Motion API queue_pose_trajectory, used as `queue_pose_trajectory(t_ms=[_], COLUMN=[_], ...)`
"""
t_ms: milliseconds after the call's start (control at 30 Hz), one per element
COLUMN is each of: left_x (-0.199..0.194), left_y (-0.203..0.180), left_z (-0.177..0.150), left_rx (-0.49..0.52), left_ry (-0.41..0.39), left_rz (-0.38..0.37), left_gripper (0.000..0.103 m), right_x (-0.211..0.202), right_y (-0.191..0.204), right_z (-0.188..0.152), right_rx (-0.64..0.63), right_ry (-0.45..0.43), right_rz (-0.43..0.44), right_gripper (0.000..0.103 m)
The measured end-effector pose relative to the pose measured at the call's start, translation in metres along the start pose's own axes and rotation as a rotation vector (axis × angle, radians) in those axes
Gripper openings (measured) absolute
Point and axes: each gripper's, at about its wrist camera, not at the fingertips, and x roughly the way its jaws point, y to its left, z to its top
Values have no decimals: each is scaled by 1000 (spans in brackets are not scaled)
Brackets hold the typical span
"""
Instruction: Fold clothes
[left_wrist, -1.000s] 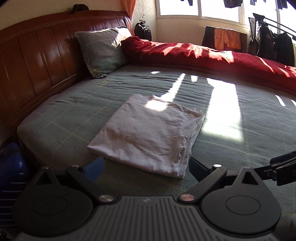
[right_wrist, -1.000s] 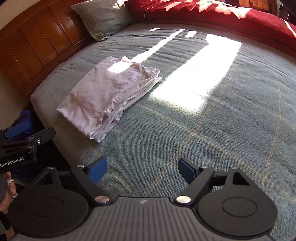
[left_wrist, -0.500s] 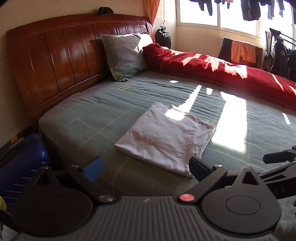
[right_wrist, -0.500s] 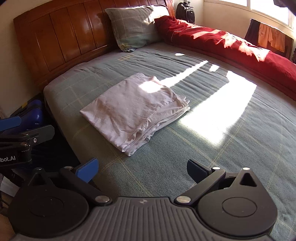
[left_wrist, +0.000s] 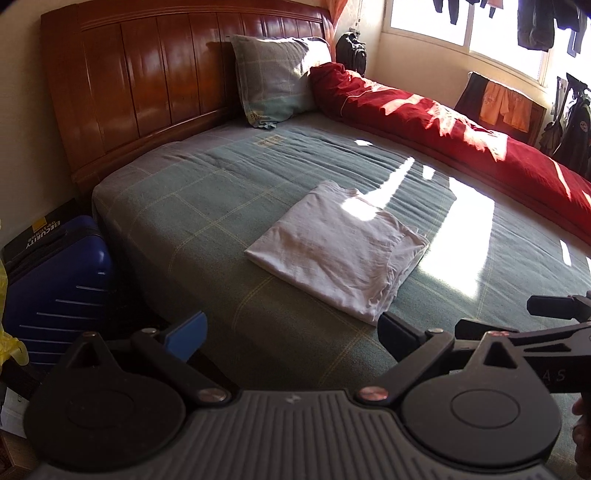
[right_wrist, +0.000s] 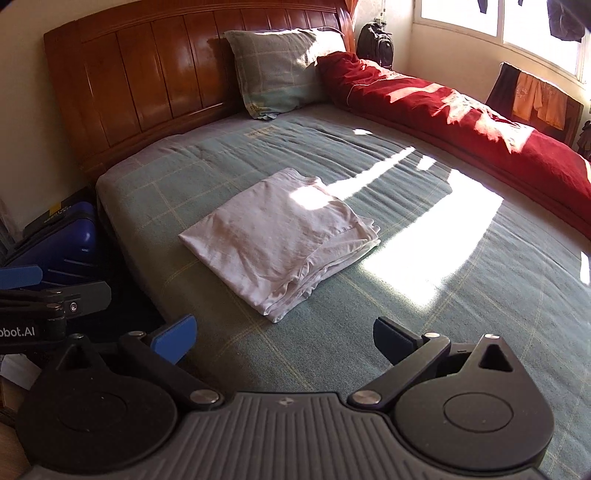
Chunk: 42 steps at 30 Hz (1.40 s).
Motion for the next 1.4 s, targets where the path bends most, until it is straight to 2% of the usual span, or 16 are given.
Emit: queue_pose_trajectory(t_ms=[167, 700, 1400], left_x=[-3, -12, -9], left_y=[2, -10, -12], left_z=[-5, -16, -14], left_rx=[16, 56, 62], left_ry=[14, 38, 68], left_rz=[7, 4, 2], left_gripper=[99, 99, 99], right_x=[-12, -30, -27], right_y=[-1, 9, 2], right_z=[-6, -19, -19], right_rx=[44, 32, 52], right_ry=[-5, -12, 10], right_rz=[7, -4, -11], right_gripper=[103, 103, 103])
